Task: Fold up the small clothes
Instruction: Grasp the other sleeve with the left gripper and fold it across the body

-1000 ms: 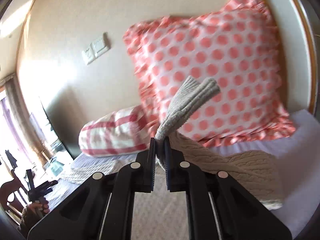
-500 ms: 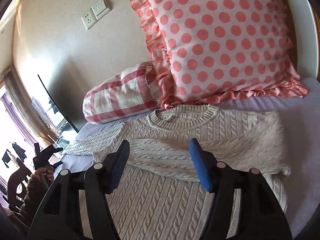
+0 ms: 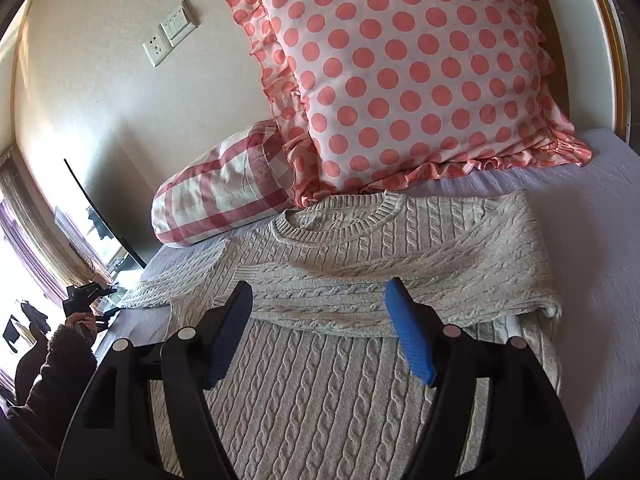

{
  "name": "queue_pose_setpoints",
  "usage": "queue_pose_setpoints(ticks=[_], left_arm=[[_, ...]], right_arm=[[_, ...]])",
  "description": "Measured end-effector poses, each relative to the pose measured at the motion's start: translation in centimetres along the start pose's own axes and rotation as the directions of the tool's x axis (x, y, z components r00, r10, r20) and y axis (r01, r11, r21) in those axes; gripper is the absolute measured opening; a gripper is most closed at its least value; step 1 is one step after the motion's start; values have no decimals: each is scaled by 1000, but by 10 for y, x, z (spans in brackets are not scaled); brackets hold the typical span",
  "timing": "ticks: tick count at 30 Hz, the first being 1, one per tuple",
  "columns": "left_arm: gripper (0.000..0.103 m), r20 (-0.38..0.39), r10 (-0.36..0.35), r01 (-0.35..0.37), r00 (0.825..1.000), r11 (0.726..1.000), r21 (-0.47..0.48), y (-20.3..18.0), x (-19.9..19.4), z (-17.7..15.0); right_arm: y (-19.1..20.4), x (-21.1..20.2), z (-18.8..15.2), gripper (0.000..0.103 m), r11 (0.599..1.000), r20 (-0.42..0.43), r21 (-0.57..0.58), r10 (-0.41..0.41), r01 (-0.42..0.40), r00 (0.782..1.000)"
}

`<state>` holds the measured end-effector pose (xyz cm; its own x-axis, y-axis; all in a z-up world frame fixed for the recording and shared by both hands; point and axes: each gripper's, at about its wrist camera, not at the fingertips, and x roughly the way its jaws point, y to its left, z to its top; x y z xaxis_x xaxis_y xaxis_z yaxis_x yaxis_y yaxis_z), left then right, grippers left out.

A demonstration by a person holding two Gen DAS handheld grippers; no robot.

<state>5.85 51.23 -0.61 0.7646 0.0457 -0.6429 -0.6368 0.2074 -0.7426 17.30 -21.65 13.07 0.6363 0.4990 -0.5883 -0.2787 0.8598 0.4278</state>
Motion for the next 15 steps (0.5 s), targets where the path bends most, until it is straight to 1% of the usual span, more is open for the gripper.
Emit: queue_pose_setpoints(ticks=[1,2,3,4,5,7,8,9,10,11,12,13,14,15], left_arm=[[8,-22,3,-4,1000,1000,-20,4,5,1],[7,-23,-18,17,1000,999,-37,8,6,1],[6,-11,-19,19,1000,999,-34,9,4,1],[6,1,-18,18,1000,1000,-12,5,2,-1],[5,21,-9,8,1000,1000,25,-2,-2,-3],[5,75,10,-20,997,991,134,-28,-13,-10],[5,98,7,-27,995,980,198,-46,-20,-17],[5,115,-4,-28,993,962,271,-69,-26,-26],[5,124,-21,-23,992,937,348,-95,-32,-39],[5,124,-48,-11,991,901,434,-123,-38,-57],[5,115,-77,6,990,855,518,-152,-42,-79],[5,94,-109,31,990,799,600,-182,-46,-106],[5,58,-143,66,988,733,677,-211,-49,-137],[5,7,-181,116,983,655,747,-239,-50,-174]], right_arm=[[-2,-2,0,71,1000,6,4,0,0,1000],[-3,-3,0,71,1000,11,7,-3,3,1000],[-4,-5,-1,71,1000,15,8,-6,6,1000],[-6,-7,-1,71,1000,18,9,-8,8,1000],[-7,-9,-1,71,1000,22,8,-7,7,1000],[-8,-16,-1,71,1000,39,1,-14,14,999],[-9,-20,0,72,1000,51,-3,-19,19,999],[-11,-23,0,72,1000,63,-5,-21,21,998],[-12,-26,0,73,1000,75,-4,-23,24,997],[-14,-29,0,74,1000,88,-1,-25,26,996],[-16,-32,0,74,1000,102,3,-24,24,995],[-18,-34,1,74,1000,110,8,-25,25,994],[-21,-35,2,74,999,117,15,-31,30,993],[-24,-35,3,74,999,121,24,-42,40,992]])
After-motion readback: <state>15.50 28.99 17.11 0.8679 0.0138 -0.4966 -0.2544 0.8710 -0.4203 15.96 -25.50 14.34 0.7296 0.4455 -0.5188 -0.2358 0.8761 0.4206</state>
